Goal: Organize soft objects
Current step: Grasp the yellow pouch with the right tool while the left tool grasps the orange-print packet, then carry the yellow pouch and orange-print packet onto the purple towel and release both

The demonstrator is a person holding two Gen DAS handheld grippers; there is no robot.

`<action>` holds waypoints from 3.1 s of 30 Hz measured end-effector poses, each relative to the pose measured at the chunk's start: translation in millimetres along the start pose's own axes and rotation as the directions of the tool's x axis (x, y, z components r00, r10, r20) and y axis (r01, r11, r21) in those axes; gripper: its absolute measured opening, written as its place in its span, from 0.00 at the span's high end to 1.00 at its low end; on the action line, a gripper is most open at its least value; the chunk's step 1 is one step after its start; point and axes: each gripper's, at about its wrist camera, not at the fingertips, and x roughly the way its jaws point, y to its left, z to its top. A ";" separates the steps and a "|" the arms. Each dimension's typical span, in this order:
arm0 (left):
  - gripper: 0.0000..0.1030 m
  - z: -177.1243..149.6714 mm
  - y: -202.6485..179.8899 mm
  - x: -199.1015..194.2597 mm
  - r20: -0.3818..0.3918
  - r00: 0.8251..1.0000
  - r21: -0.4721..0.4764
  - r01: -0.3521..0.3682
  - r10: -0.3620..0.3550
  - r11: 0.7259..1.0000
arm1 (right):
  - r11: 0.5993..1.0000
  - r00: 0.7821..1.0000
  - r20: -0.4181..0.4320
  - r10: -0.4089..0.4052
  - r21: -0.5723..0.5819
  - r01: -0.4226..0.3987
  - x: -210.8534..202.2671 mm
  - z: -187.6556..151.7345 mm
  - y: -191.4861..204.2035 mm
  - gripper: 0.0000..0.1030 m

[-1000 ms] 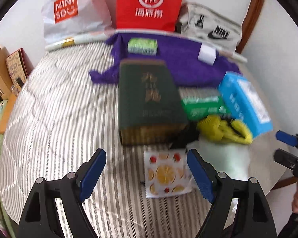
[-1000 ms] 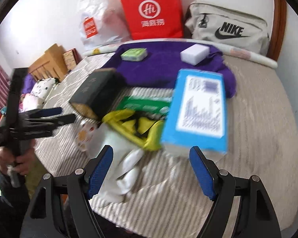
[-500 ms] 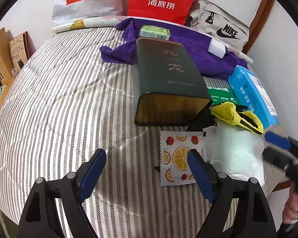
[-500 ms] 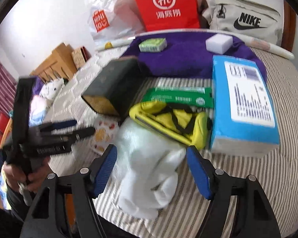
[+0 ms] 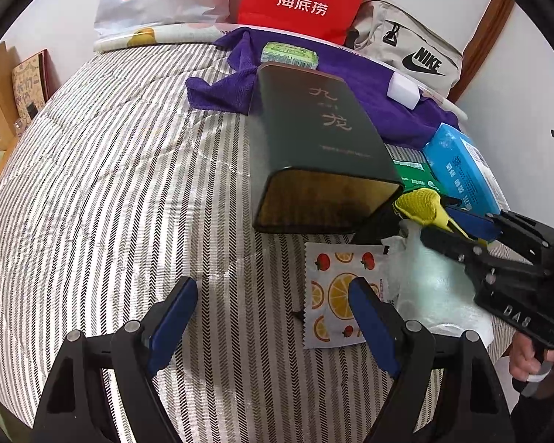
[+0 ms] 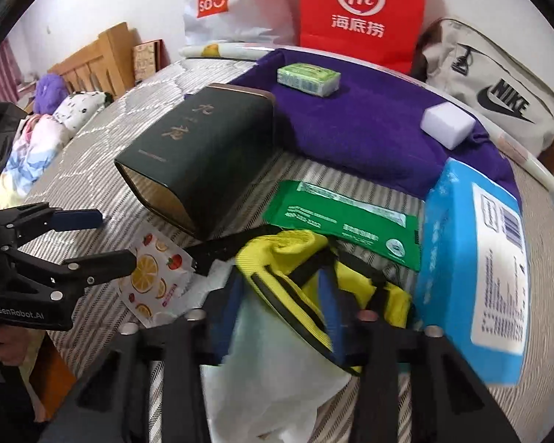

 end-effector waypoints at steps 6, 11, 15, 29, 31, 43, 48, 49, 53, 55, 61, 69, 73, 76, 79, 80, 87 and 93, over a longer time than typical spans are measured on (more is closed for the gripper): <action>0.20 1.9 4.3 -0.1 0.001 1.000 -0.012 0.020 -0.020 1.000 | 0.998 0.998 0.031 -0.059 -0.025 0.060 -21.8 12.8 -4.5 0.68; 0.20 4.8 7.4 0.3 0.001 0.999 -0.024 0.045 -0.045 0.999 | 0.995 0.996 -0.035 -0.085 -0.061 0.083 -3.7 18.2 -1.6 0.68; 0.20 4.5 7.0 0.8 -0.003 0.999 -0.018 0.050 -0.050 0.999 | 0.992 0.993 -0.052 -0.106 -0.077 0.101 11.6 15.1 -1.0 0.81; 0.19 4.0 -33.7 14.8 0.001 0.998 0.122 -0.057 0.058 0.991 | 0.999 0.978 0.210 -0.020 0.046 0.010 -81.0 8.2 -20.8 0.93; 0.19 4.5 -38.0 15.8 -0.008 0.999 0.127 -0.048 0.050 0.991 | 0.998 0.972 0.234 -0.034 0.066 0.019 -94.8 3.2 -26.4 0.93; 0.25 -5.8 -57.8 19.0 0.017 0.988 0.190 -0.152 0.151 0.970 | 0.991 0.965 0.261 -0.036 0.136 0.000 -140.3 -47.1 -45.6 0.93; 0.56 -13.2 -50.8 6.0 0.038 0.993 0.181 -0.120 0.115 0.976 | 0.984 0.977 0.210 -0.025 0.180 -0.013 -129.2 -74.3 -56.9 0.93; 0.57 -14.9 -49.6 2.9 0.050 0.992 0.188 -0.121 0.114 0.975 | 0.981 0.980 0.198 -0.023 0.191 -0.016 -125.6 -80.6 -59.4 0.93; 0.60 -18.9 -42.8 -2.8 0.053 0.995 0.160 -0.091 0.084 0.983 | 0.973 0.988 0.155 -0.024 0.232 -0.013 -112.7 -103.7 -69.5 0.93; 0.61 -20.9 -40.2 -3.7 0.056 0.995 0.150 -0.092 0.085 0.984 | 0.966 0.990 0.138 -0.024 0.257 -0.013 -107.0 -111.4 -74.7 0.93; 0.67 -25.0 -33.7 -14.5 0.086 0.996 0.109 -0.047 0.038 0.993 | 0.963 0.990 0.138 -0.020 0.271 -0.018 -105.1 -119.6 -79.4 0.93; 0.74 -22.8 -27.3 -18.5 0.084 0.996 0.065 0.004 -0.010 0.998 | 0.959 0.992 0.126 -0.018 0.282 -0.018 -109.0 -123.0 -81.7 0.93; 0.75 -21.1 -23.1 -22.4 0.087 0.996 0.042 0.032 -0.036 0.999 | 0.958 0.992 0.125 -0.020 0.286 -0.017 -111.8 -120.3 -82.6 0.93; 0.76 -19.4 -22.1 -27.8 0.099 0.994 0.039 0.042 -0.045 0.998 | 0.959 0.992 0.128 -0.021 0.284 -0.017 -114.0 -116.5 -84.3 0.93; 0.76 -16.5 -21.7 -33.5 0.108 0.993 0.036 0.041 -0.045 0.999 | 0.960 0.991 0.130 -0.024 0.280 -0.013 -116.6 -112.6 -84.6 0.93; 0.76 -15.4 -21.9 -35.1 0.110 0.993 0.033 0.041 -0.044 0.999 | 0.960 0.991 0.132 -0.024 0.278 -0.014 -118.6 -110.9 -85.0 0.93; 0.76 -3.2 -22.7 -45.9 0.126 0.991 0.033 0.030 -0.034 0.999 | 0.962 0.988 0.149 -0.027 0.272 -0.015 -127.8 -95.7 -89.3 0.93; 0.76 12.1 -24.3 -52.0 0.143 0.989 0.041 0.022 -0.028 0.999 | 0.964 0.984 0.174 -0.026 0.264 -0.021 -132.9 -80.6 -94.2 0.93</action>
